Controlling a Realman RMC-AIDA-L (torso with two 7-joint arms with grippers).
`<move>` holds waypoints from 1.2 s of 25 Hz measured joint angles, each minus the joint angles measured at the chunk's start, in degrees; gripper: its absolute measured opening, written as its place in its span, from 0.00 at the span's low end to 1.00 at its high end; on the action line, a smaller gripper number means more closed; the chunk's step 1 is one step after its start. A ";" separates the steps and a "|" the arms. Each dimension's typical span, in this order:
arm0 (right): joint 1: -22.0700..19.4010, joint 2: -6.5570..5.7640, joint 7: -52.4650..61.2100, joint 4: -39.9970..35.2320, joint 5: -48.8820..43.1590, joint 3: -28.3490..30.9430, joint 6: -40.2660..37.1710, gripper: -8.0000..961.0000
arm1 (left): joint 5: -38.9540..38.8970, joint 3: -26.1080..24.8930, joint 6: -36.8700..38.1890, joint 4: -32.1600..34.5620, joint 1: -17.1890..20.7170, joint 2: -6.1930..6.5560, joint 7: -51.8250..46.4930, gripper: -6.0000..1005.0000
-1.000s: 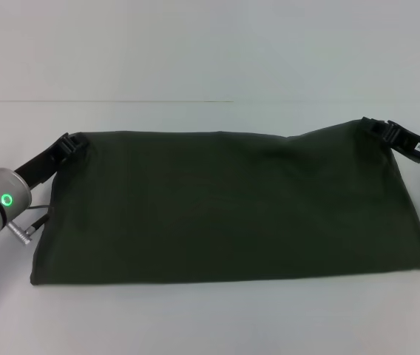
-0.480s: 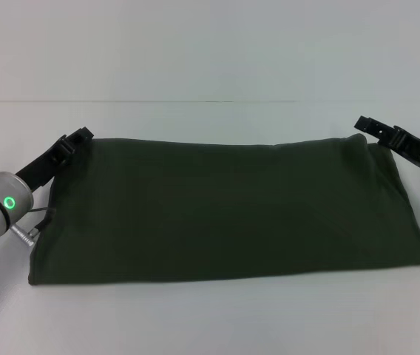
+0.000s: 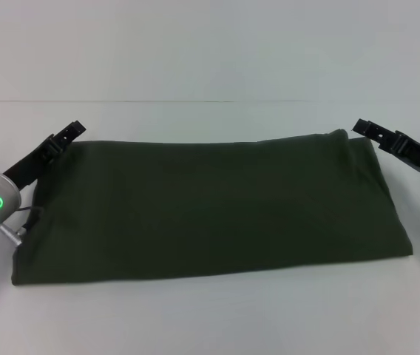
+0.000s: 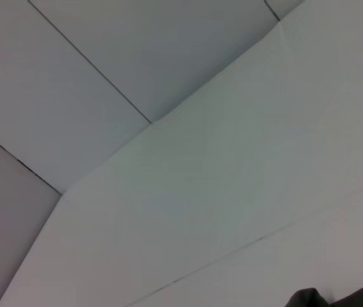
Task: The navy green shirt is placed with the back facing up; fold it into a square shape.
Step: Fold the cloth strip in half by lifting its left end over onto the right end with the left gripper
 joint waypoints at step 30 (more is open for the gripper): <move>-1.20 -0.11 -1.48 -0.47 0.00 0.10 -1.53 0.94 | 0.86 28.81 3.31 10.42 6.72 6.83 -12.08 0.83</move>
